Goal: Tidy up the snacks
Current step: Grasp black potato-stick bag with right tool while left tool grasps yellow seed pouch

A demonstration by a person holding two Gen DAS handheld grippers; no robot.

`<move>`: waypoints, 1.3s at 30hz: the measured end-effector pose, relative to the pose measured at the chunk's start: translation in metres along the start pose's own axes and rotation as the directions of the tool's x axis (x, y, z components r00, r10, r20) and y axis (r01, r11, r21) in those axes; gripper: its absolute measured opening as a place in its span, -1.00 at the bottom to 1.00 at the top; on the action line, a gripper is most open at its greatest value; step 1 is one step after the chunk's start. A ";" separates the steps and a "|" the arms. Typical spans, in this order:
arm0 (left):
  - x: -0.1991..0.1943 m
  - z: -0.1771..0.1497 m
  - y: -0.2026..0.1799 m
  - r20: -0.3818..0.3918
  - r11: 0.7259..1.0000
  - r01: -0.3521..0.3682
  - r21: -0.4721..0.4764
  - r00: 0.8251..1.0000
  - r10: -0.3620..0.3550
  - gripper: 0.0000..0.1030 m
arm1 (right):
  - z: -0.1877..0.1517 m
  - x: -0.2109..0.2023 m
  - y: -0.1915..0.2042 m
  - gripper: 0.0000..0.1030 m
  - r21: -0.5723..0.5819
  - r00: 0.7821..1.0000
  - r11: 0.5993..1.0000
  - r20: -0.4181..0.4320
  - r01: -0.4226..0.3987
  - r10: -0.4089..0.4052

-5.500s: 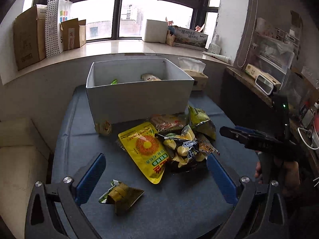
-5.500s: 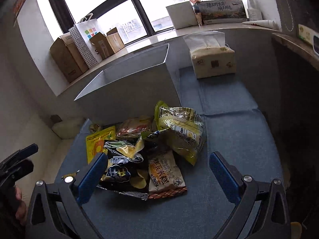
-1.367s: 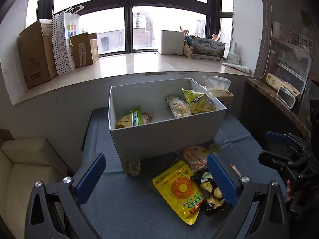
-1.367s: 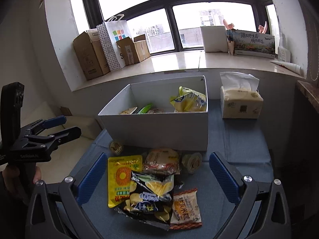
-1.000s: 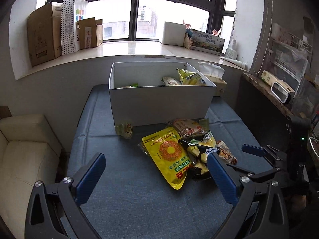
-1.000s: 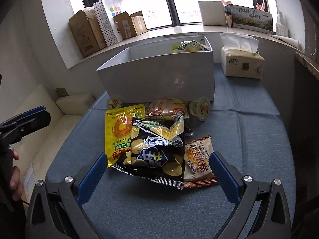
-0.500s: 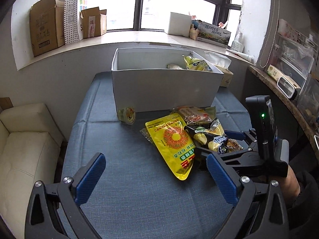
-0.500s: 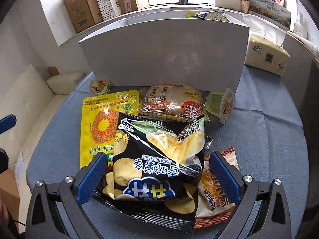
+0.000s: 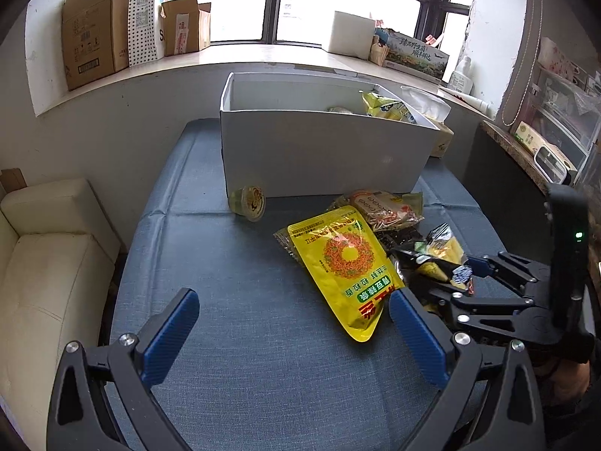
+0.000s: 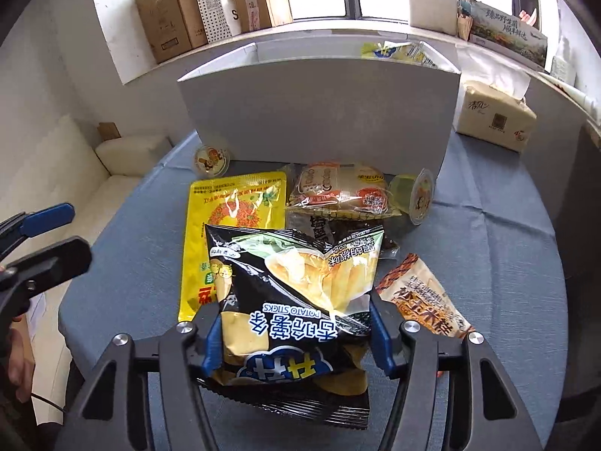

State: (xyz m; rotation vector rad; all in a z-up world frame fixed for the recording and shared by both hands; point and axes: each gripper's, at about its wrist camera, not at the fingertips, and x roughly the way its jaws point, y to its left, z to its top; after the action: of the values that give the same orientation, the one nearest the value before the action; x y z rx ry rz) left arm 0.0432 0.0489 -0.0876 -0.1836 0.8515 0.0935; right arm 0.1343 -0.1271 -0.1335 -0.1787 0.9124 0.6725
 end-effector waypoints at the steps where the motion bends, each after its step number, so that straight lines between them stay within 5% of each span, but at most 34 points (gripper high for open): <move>1: 0.003 0.000 -0.002 -0.005 1.000 0.008 0.008 1.000 -0.008 1.00 | 0.000 -0.010 -0.001 0.28 0.005 1.000 1.000 0.019 -0.005 0.005; 11: 0.068 0.014 -0.057 -0.123 0.997 -0.028 0.071 0.992 0.037 1.00 | -0.015 -0.101 -0.051 0.28 0.145 0.979 0.984 0.162 0.101 -0.124; 17: 0.112 0.017 -0.085 -0.156 0.979 -0.178 0.096 0.969 0.191 1.00 | -0.027 -0.110 -0.073 0.28 0.213 0.978 0.972 0.158 0.101 -0.136; 20: 0.123 0.014 -0.079 -0.195 0.984 -0.163 0.065 0.965 0.173 0.98 | -0.032 -0.108 -0.077 0.28 0.225 0.980 0.970 0.149 0.094 -0.130; 21: 0.124 0.012 -0.077 -0.202 0.987 -0.148 0.060 0.967 0.157 0.94 | -0.033 -0.107 -0.078 0.28 0.227 0.981 0.969 0.146 0.093 -0.128; 26: 0.108 0.008 -0.061 -0.204 0.998 -0.069 -0.002 0.977 0.068 -0.18 | -0.034 -0.101 -0.071 0.28 0.215 0.984 0.974 0.141 0.077 -0.109; 28: 0.098 0.006 -0.052 -0.205 0.999 -0.041 -0.018 0.978 0.036 -0.35 | -0.035 -0.100 -0.068 0.28 0.209 0.985 0.975 0.139 0.073 -0.104; 39: 0.019 0.005 -0.021 -0.057 0.998 0.067 -0.010 0.996 -0.068 -0.44 | -0.030 -0.089 -0.047 0.28 0.160 0.989 0.986 0.128 0.057 -0.078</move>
State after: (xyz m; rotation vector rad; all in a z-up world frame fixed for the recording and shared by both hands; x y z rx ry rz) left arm 0.0622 0.0293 -0.0959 -0.2235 0.9015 0.0287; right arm 0.1048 -0.2170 -0.0887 -0.0246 0.8222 0.5410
